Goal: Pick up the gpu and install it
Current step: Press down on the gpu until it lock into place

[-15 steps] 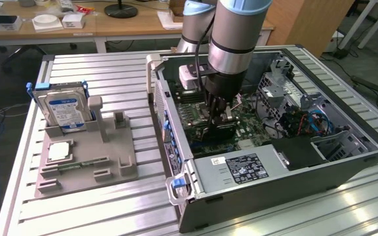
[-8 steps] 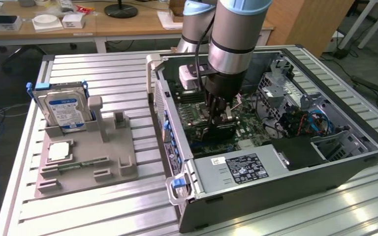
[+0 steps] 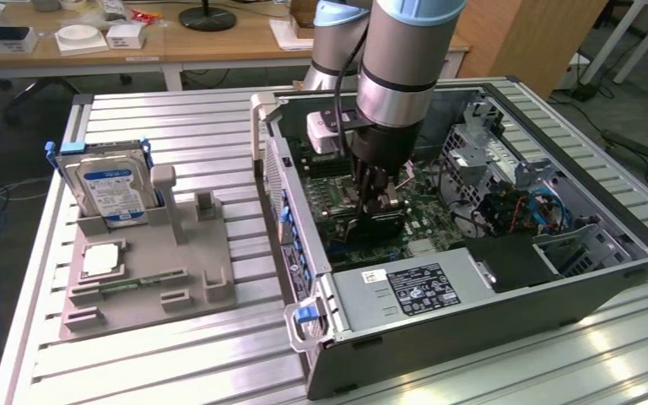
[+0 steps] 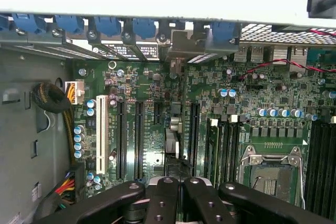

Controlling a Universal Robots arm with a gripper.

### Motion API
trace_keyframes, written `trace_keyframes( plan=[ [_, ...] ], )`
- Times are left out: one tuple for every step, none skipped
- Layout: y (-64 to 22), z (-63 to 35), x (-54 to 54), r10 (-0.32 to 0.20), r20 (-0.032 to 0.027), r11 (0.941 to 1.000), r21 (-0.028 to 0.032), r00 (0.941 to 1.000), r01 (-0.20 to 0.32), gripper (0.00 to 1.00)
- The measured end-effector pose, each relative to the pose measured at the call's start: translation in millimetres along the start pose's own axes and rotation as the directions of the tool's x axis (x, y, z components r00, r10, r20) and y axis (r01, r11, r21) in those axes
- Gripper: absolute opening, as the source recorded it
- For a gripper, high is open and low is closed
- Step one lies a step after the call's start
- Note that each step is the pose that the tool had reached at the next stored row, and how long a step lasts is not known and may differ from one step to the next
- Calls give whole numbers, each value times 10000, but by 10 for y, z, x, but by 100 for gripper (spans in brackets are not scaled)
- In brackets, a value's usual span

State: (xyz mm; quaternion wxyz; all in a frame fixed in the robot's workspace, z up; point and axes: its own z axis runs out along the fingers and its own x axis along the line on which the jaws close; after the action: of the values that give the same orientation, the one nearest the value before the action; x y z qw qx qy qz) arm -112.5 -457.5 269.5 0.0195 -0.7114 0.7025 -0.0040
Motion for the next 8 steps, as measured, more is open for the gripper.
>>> trace_keyframes(
  plan=[
    [0,-1,0,0,5,10000,0,10000,0,10],
    [11,-6,0,2,18,10000,0,10000,-2,10],
    [14,-37,0,2,39,10000,-2,10000,-2,10],
    [15,-68,0,2,71,10000,2,10000,-2,10],
    [19,-86,0,2,83,10000,0,10000,-2,10],
    [23,-88,0,3,87,10000,2,10000,-3,10],
    [23,-87,0,3,89,10000,2,10000,-3,10],
    [23,-87,-1,2,91,10000,-9,10000,-2,10]
  ],
)
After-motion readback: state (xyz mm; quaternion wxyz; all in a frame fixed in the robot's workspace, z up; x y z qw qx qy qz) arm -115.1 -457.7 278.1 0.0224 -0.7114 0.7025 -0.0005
